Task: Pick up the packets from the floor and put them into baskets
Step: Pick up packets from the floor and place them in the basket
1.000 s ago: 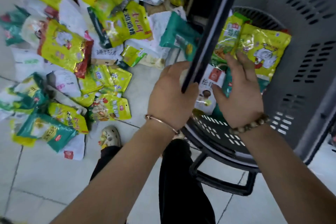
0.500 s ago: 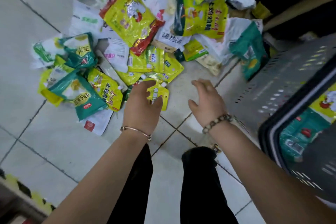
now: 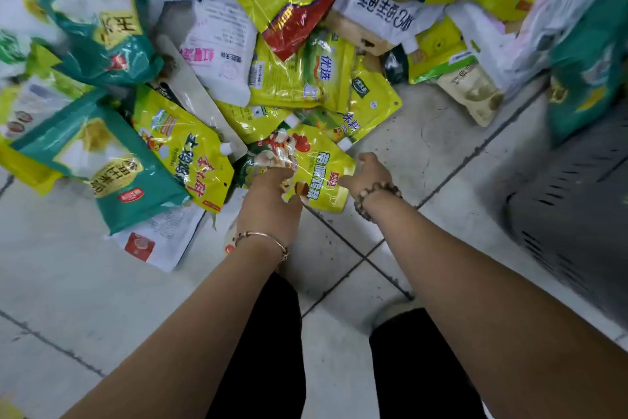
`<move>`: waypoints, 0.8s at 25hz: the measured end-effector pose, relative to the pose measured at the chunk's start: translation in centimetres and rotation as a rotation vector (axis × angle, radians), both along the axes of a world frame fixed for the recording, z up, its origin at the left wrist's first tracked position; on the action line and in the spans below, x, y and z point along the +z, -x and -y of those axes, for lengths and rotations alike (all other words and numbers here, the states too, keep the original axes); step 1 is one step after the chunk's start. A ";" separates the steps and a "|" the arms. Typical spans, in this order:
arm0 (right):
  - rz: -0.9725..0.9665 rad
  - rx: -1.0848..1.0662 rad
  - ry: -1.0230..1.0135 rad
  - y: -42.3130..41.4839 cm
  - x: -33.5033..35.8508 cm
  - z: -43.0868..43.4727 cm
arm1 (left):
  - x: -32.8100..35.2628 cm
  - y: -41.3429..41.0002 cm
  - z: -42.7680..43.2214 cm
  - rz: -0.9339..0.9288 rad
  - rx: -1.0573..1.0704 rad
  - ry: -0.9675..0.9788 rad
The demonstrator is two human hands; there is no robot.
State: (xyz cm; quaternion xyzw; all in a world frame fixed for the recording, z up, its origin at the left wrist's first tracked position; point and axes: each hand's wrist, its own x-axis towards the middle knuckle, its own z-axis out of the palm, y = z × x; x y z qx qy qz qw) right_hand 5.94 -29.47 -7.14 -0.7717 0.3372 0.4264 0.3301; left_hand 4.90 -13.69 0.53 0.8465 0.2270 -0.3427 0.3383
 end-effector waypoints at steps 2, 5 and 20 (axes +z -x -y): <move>-0.028 -0.126 0.021 -0.5 -2.6 0.0 | -2.3 -0.1 0.1 0.017 -0.010 0.003; -0.039 -0.084 0.029 -1.0 -4.2 0.0 | -4.6 -0.6 0.0 -0.023 -0.025 0.005; 0.213 0.109 -0.544 -3.4 9.9 4.0 | -0.9 -6.9 -2.6 -0.202 -0.681 0.339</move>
